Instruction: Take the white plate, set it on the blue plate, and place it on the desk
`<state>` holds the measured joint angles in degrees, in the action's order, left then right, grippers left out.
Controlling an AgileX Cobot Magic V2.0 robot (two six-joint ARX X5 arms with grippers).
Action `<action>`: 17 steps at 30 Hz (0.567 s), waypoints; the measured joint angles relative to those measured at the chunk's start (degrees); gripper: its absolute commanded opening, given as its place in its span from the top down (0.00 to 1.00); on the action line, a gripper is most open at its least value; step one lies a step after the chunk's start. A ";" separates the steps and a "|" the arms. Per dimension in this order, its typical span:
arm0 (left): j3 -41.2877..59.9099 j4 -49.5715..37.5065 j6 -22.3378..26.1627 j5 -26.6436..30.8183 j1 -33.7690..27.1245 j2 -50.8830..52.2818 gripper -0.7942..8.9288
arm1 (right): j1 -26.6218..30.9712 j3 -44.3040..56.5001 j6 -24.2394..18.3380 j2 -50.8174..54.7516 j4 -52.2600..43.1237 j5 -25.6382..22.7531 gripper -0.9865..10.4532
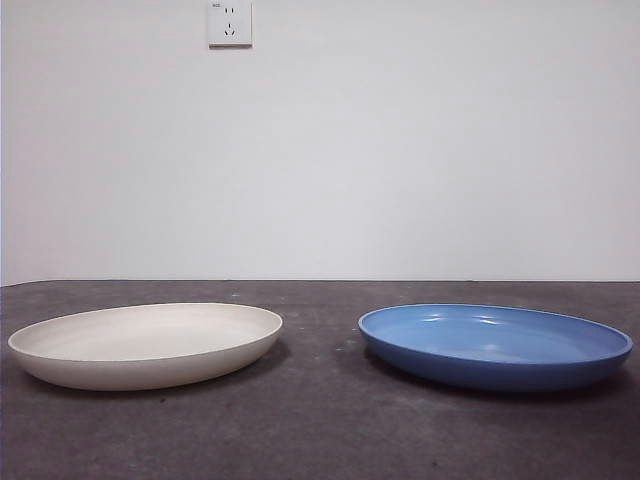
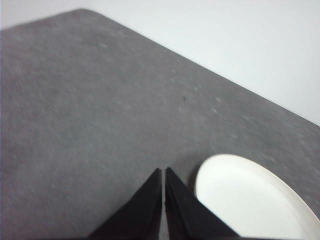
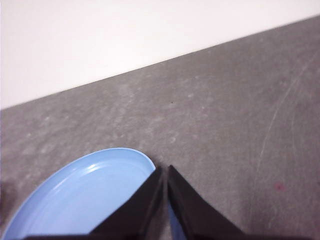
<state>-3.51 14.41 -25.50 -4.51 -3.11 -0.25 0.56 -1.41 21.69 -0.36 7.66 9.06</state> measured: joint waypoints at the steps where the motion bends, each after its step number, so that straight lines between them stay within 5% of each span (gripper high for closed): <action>1: -0.35 0.48 -0.31 -0.68 0.00 0.00 0.91 | 0.00 -0.55 0.68 0.00 0.68 0.00 0.91; 11: -13.14 6.03 -2.47 -3.48 0.00 -3.28 0.91 | 0.00 -15.80 2.01 -1.38 9.18 0.02 0.91; 17: -24.02 12.83 1.40 -5.31 -0.02 -10.38 0.91 | 0.00 -27.15 -2.29 -7.04 18.23 1.46 0.91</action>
<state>-27.53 27.24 -24.10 -9.82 -3.14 -10.63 0.56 -28.56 19.40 -7.40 25.89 10.52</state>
